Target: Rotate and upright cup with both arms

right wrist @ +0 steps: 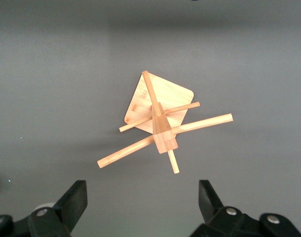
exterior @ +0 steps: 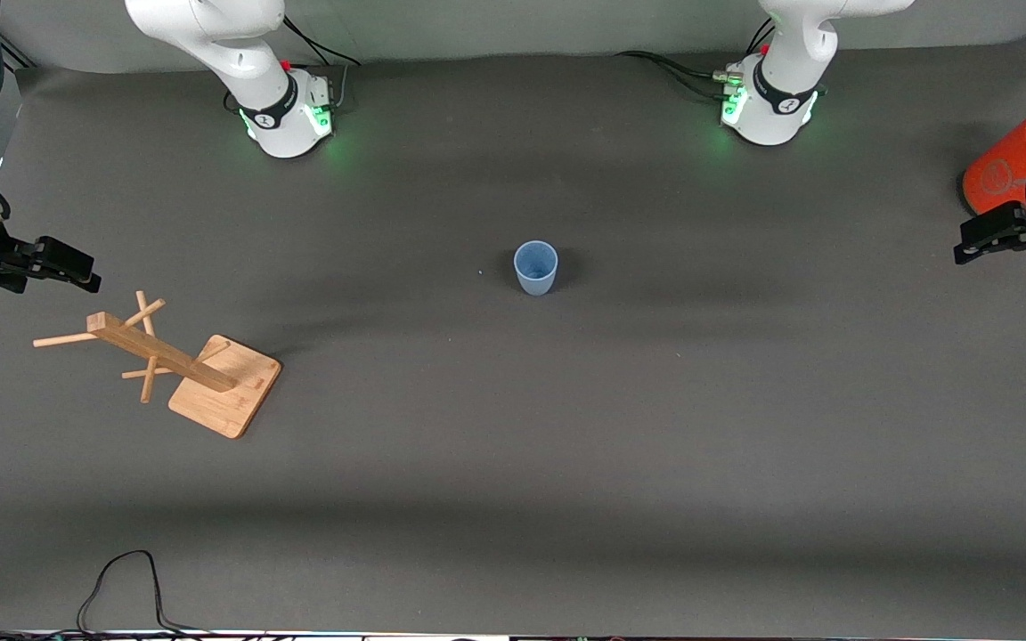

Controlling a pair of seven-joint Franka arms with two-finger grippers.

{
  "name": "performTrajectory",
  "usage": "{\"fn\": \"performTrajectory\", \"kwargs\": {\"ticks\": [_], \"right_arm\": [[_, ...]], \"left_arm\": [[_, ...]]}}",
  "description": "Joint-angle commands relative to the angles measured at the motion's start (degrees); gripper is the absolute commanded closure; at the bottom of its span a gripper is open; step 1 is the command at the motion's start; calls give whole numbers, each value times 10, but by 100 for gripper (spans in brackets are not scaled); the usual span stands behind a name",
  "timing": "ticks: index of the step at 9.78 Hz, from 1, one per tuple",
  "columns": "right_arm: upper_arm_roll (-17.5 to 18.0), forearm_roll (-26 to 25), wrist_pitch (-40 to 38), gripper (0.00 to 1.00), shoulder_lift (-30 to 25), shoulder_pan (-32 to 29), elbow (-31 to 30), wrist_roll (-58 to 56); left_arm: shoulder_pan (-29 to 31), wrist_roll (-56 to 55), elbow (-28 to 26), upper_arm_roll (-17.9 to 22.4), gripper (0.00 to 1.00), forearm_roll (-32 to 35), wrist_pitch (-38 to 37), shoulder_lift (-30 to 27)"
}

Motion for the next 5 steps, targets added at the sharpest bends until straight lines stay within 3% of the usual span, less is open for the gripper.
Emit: {"fn": "performTrajectory", "kwargs": {"ticks": [1, 5], "right_arm": [[3, -4, 1, 0, -1, -3, 2, -7], [3, -4, 1, 0, -1, -3, 2, -7]], "left_arm": [[6, -15, -19, -8, 0, 22, 8, -11], [-2, -14, -9, -10, 0, 42, 28, -7]]}}
